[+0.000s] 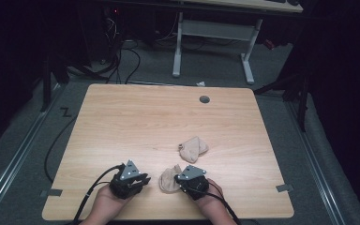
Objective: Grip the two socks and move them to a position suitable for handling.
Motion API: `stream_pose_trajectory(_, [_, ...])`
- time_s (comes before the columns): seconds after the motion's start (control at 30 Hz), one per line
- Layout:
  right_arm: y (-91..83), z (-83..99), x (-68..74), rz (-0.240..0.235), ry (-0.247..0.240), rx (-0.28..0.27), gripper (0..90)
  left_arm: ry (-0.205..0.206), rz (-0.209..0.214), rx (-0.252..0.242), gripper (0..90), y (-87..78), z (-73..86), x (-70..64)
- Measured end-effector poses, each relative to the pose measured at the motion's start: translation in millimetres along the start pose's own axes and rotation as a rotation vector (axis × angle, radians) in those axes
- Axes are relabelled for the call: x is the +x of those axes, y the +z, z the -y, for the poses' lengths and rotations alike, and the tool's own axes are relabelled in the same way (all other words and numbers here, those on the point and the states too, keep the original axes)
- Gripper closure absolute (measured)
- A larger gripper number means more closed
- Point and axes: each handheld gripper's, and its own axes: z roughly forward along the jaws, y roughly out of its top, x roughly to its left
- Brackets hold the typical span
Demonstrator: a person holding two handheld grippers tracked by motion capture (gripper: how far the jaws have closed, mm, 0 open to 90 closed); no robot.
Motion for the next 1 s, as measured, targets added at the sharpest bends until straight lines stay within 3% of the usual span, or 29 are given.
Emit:
stream_pose_trajectory(0.2, [0.2,-0.3,0.3,-0.005,-0.006,0.000,88.4,0.004,0.001,-0.005,83.0,11.6,-4.4,-14.1])
stream_pose_trajectory(0.37, [0.6,-0.3,0.1,-0.007,-0.010,-0.002,88.4,-0.037,-0.007,-0.047,84.7,14.8,-7.7,-14.8])
stream_pose_trajectory(0.77, [1.2,-0.9,2.1,-0.005,-0.018,-0.004,88.0,-0.011,-0.027,-0.005,84.5,27.5,-6.8,-20.5])
stream_pose_trajectory(0.9, [-0.5,-2.5,2.2,0.003,-0.004,0.005,83.0,-0.006,-0.021,0.011,84.5,29.4,-5.7,-20.0])
stream_pose_trajectory(1.0, [-10.6,-7.2,9.4,0.024,-0.011,-0.056,80.9,0.000,-0.016,0.010,84.0,30.5,-5.5,-20.0])
